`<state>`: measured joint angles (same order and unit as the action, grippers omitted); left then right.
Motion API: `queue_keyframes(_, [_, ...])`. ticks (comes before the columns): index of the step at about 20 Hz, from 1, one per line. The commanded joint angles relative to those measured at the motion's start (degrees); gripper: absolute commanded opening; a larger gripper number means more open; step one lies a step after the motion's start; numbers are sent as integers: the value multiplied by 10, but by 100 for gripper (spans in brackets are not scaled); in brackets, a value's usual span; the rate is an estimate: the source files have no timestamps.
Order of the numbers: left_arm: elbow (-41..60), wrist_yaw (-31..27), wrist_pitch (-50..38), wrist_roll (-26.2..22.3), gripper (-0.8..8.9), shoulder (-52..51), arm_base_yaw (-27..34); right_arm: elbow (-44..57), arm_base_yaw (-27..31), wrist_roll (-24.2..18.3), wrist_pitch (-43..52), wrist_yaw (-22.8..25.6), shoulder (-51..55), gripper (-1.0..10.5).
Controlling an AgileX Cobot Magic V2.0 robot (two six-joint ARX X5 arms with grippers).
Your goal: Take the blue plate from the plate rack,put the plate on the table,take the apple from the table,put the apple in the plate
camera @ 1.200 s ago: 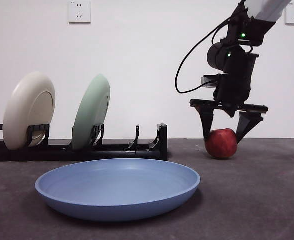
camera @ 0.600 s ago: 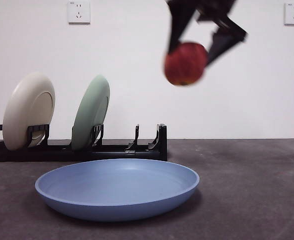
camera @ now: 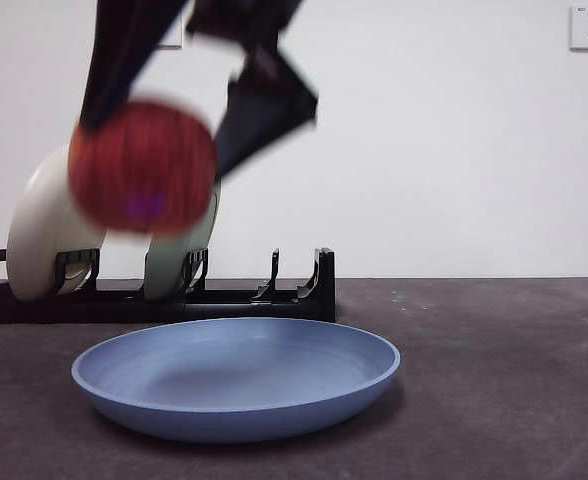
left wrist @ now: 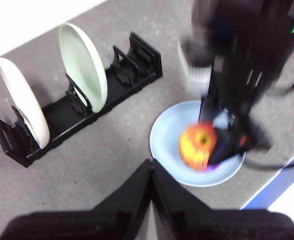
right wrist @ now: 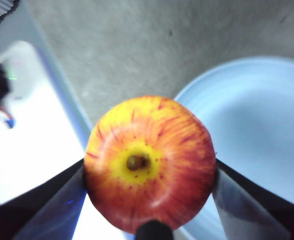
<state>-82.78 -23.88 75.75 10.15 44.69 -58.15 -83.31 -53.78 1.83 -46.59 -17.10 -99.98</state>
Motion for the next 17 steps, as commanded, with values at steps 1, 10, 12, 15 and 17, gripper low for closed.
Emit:
queue_keyframes(1, [2,-2,-3,4,-5,-11,2,59,-3,50,71,9,-2,0])
queue_keyframes(10, [2,-2,-3,4,-4,-26,2,149,-2,72,193,174,-2,-1])
queue_keyframes(12, [2,-2,-3,4,-5,-26,2,160,-2,72,206,182,-2,-1])
queue_keyframes(15, [2,-2,-3,4,-5,-26,2,175,-1,76,215,193,-2,0])
queue_keyframes(17, [2,-2,-3,6,-4,-26,2,190,-1,76,229,205,-3,-1])
